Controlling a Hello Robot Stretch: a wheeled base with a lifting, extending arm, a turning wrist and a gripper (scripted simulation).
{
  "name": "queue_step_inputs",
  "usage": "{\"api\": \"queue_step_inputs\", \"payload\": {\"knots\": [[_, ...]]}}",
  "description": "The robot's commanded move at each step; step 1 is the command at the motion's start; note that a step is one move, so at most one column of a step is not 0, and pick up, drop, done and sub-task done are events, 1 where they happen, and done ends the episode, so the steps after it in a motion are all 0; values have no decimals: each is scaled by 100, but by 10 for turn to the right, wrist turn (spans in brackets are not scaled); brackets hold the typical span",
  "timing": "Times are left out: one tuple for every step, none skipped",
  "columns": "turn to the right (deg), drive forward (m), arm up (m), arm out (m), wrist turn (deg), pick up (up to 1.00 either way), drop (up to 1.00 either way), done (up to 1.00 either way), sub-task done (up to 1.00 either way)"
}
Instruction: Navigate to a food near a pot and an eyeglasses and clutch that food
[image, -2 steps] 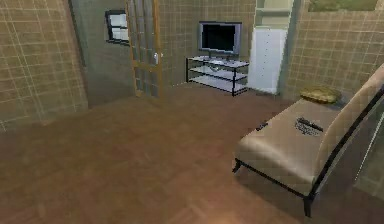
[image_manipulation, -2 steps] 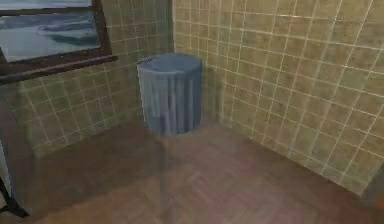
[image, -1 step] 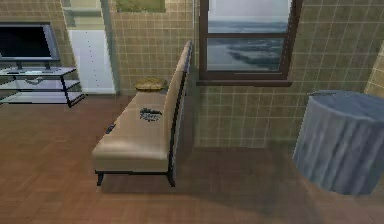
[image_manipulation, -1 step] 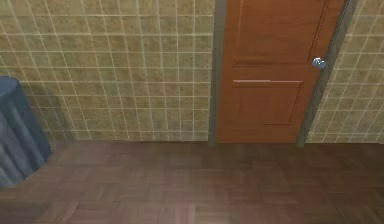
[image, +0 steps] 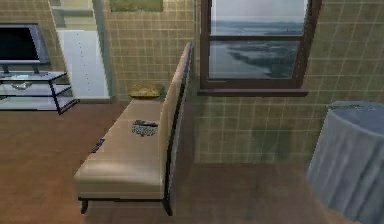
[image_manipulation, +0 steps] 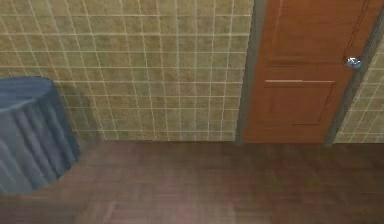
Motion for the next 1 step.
{"api": "queue_step_inputs", "payload": {"knots": [[-450, 0, 0, 0, 0, 0, 0, 0, 0]]}}
